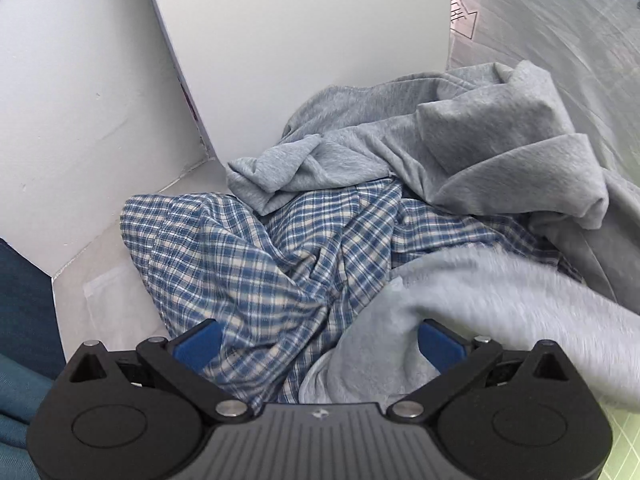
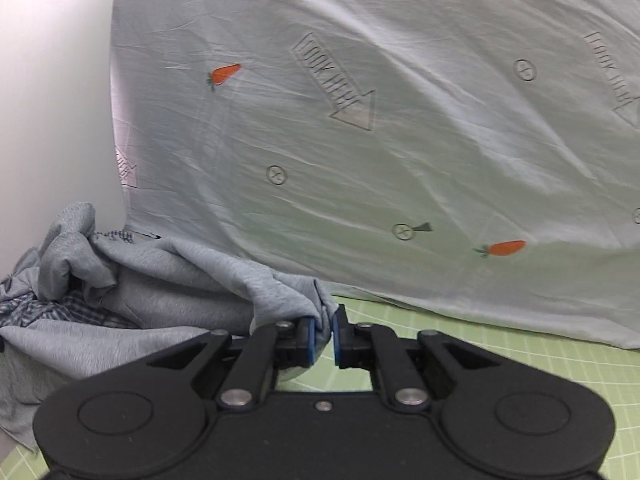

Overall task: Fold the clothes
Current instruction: 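Grasp the grey sweatshirt with the right tool and pull it onto the mat, then open the right tool to release the sweatshirt on the mat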

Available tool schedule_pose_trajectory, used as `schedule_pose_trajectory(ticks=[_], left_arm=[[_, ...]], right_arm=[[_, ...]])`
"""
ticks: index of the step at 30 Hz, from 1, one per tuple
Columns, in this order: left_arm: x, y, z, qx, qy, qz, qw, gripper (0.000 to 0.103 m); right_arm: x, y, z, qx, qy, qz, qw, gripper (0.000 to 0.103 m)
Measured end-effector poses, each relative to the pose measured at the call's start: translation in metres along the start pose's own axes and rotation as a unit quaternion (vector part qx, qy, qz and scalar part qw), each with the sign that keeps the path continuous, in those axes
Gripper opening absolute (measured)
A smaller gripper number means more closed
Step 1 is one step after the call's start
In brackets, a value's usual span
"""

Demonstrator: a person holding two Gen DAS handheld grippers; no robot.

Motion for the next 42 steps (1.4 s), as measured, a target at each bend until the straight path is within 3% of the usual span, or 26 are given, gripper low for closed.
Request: schedule_pose_trajectory(ticks=[2, 6, 14, 17, 20, 22, 23, 28, 30, 31, 36, 42], left_arm=[[-0.008, 0.009, -0.008, 0.004, -0.016, -0.002, 0.9999, 0.103], [0.017, -0.013, -0.026, -0.004, -0.031, -0.009, 0.9995, 0.103], [0.078, -0.087, -0.068, -0.029, -0.063, 0.006, 0.9976, 0.103], [0.093, -0.116, -0.085, -0.04, -0.074, 0.014, 0.9964, 0.103], [0.101, -0.136, -0.101, -0.049, -0.084, 0.025, 0.995, 0.103], [0.102, -0.143, -0.112, -0.052, -0.092, 0.031, 0.9939, 0.102], [0.103, -0.146, -0.118, -0.053, -0.096, 0.033, 0.9934, 0.102], [0.1, -0.148, -0.146, -0.06, -0.104, 0.04, 0.9919, 0.101], [0.094, -0.143, -0.154, -0.061, -0.103, 0.043, 0.9918, 0.097], [0.088, -0.14, -0.158, -0.061, -0.103, 0.046, 0.9918, 0.097], [0.055, -0.114, -0.171, -0.061, -0.088, 0.045, 0.9932, 0.097], [0.017, -0.089, -0.183, -0.067, -0.075, 0.047, 0.9938, 0.097]], right_arm=[[0.023, -0.012, -0.032, -0.007, -0.024, 0.005, 1.0, 0.008], [0.069, -0.042, -0.097, -0.007, -0.077, 0.019, 0.997, 0.008], [0.135, -0.104, -0.25, -0.051, -0.195, 0.049, 0.978, 0.009], [0.148, -0.134, -0.287, -0.055, -0.216, 0.09, 0.971, 0.013], [0.156, -0.164, -0.298, -0.091, -0.203, 0.138, 0.965, 0.024], [0.16, -0.182, -0.29, -0.113, -0.171, 0.156, 0.966, 0.049], [0.162, -0.19, -0.284, -0.124, -0.15, 0.163, 0.967, 0.055], [0.136, -0.22, -0.248, -0.139, -0.08, 0.221, 0.962, 0.062], [0.122, -0.223, -0.241, -0.126, -0.065, 0.227, 0.964, 0.061], [0.116, -0.225, -0.237, -0.119, -0.058, 0.23, 0.964, 0.054], [0.073, -0.216, -0.253, -0.092, -0.071, 0.213, 0.97, 0.048], [-0.044, -0.179, -0.314, -0.093, -0.106, 0.174, 0.975, 0.049]])
Point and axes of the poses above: each gripper's, at about its wrist camera, not at the fingertips, and x roughly against the way its jaws point, z to its left, y to its top, the point moved 8 cm from there along -x, roughly the way its jaws point, and after that the axes turned 6 degrees about -z, right-handed, at the moved point
